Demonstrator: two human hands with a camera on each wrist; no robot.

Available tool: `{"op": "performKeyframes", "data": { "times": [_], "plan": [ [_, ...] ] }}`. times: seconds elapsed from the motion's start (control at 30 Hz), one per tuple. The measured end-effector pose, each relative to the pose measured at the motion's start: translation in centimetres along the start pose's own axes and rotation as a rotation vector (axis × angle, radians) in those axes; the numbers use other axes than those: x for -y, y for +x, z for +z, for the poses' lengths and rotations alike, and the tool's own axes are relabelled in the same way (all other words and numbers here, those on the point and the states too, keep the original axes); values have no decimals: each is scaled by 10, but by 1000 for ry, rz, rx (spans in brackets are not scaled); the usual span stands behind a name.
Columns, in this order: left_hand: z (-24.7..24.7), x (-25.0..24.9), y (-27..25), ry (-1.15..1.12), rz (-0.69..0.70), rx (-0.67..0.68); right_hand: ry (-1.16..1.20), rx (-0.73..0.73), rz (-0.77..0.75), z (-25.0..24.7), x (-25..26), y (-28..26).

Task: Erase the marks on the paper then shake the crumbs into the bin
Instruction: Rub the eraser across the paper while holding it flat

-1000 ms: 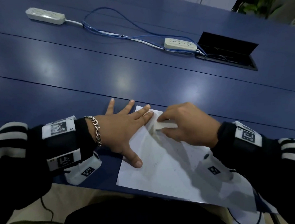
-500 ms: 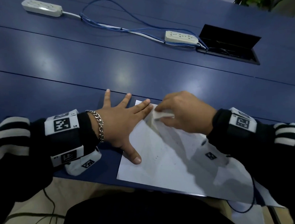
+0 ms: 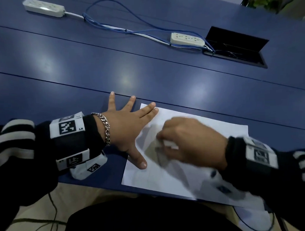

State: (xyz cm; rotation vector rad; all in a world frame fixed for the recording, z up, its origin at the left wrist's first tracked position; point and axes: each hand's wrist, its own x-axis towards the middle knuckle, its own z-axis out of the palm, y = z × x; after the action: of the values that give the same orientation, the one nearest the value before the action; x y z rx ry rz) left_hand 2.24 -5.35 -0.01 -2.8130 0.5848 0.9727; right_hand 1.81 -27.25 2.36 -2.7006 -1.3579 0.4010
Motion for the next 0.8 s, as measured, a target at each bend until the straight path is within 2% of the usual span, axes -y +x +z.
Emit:
{"op": "performKeyframes", "data": {
  "times": [0.03,0.1,0.23,0.3,0.4,0.47,0.57,0.67,0.8],
  "plan": [
    [0,0,0,7,2,-1,6,44,-33,2,6,-7],
    [0,0,1,13,-2,2,10,63,-1,1,-2,-2],
    [-1,-2,1,12,-14,15,-28,-60,176,-5,-31,22],
    [-1,-2,1,7,-17,15,-36,-82,111,0,-22,13],
    [-1,-2,0,28,-20,19,15,41,-21,4,5,-10],
    [-2,-2,1,38,-4,16,36,65,-35,2,5,-21],
    [-1,3,2,41,26,-1,34,2,48,0,-9,-38],
    [-5,10,6,13,47,-33,16,29,153,4,-19,-54],
    [-9,8,9,5,137,-147,-10,-18,242,1,-35,-51]
  ]
}}
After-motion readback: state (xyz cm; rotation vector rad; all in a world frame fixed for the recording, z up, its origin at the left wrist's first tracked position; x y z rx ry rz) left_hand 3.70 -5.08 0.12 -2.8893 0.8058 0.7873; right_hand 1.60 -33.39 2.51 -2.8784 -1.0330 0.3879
